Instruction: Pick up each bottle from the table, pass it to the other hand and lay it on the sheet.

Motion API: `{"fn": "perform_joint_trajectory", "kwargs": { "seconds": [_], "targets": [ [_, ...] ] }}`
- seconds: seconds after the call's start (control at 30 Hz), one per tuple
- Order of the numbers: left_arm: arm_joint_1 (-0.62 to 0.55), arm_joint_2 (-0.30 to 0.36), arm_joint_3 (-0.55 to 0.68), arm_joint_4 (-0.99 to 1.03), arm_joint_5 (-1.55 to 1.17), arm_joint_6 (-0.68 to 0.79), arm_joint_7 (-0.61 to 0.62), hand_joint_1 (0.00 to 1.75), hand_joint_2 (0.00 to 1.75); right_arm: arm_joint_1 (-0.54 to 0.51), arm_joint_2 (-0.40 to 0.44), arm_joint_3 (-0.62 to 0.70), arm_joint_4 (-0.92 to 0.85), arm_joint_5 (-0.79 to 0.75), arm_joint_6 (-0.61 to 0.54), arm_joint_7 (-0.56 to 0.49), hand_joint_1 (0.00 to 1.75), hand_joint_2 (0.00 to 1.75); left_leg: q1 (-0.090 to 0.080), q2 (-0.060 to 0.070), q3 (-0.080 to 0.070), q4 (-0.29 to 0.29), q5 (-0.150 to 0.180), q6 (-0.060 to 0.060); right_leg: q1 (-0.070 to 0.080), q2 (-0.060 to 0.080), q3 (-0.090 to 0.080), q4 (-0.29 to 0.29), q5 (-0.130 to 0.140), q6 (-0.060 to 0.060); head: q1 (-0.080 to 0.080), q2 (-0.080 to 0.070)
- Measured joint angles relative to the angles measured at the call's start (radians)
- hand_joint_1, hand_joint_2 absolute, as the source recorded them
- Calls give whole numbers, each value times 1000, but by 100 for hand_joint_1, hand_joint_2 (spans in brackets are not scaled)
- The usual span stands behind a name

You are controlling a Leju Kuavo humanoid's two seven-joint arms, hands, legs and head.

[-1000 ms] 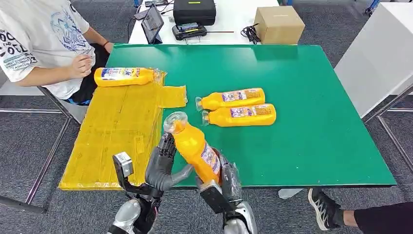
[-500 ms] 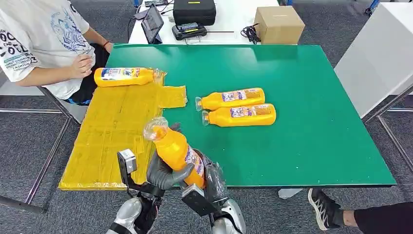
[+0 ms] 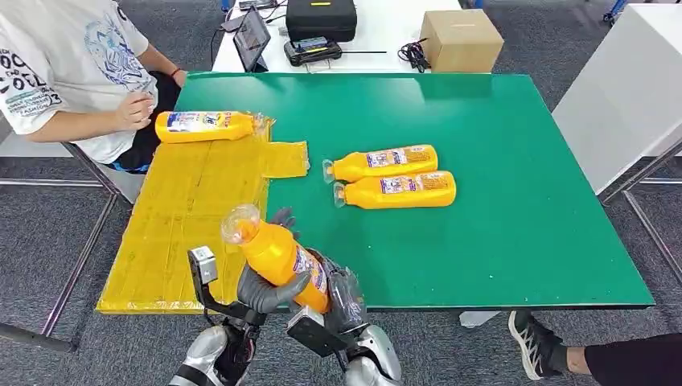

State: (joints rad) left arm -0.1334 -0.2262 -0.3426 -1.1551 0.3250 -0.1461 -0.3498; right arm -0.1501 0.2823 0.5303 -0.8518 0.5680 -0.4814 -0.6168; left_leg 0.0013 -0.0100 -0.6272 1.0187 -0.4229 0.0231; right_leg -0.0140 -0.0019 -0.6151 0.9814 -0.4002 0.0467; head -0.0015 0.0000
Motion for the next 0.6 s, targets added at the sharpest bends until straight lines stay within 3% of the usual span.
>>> {"fn": "perform_joint_trajectory", "kwargs": {
  "seconds": [0.13,0.17,0.2,0.6],
  "targets": [
    [0,1,15,8,60,-41,1,0,175,-15,-1,10,19,0,49,10,175,175,0,0,0,0,0,0,0,0,0,0,0,0,0,0],
    [1,2,22,10,84,-59,7,154,175,-23,-5,15,28,-1,65,10,175,175,0,0,0,0,0,0,0,0,0,0,0,0,0,0],
    [4,5,28,11,105,-73,6,175,175,-31,-6,18,37,-1,77,10,175,175,0,1,0,0,0,0,0,0,0,0,0,0,0,0],
    [21,13,55,10,93,-74,-37,175,175,-86,-6,43,114,-3,128,13,175,175,0,1,0,0,0,0,0,1,-1,0,0,0,0,0]
  ]
}}
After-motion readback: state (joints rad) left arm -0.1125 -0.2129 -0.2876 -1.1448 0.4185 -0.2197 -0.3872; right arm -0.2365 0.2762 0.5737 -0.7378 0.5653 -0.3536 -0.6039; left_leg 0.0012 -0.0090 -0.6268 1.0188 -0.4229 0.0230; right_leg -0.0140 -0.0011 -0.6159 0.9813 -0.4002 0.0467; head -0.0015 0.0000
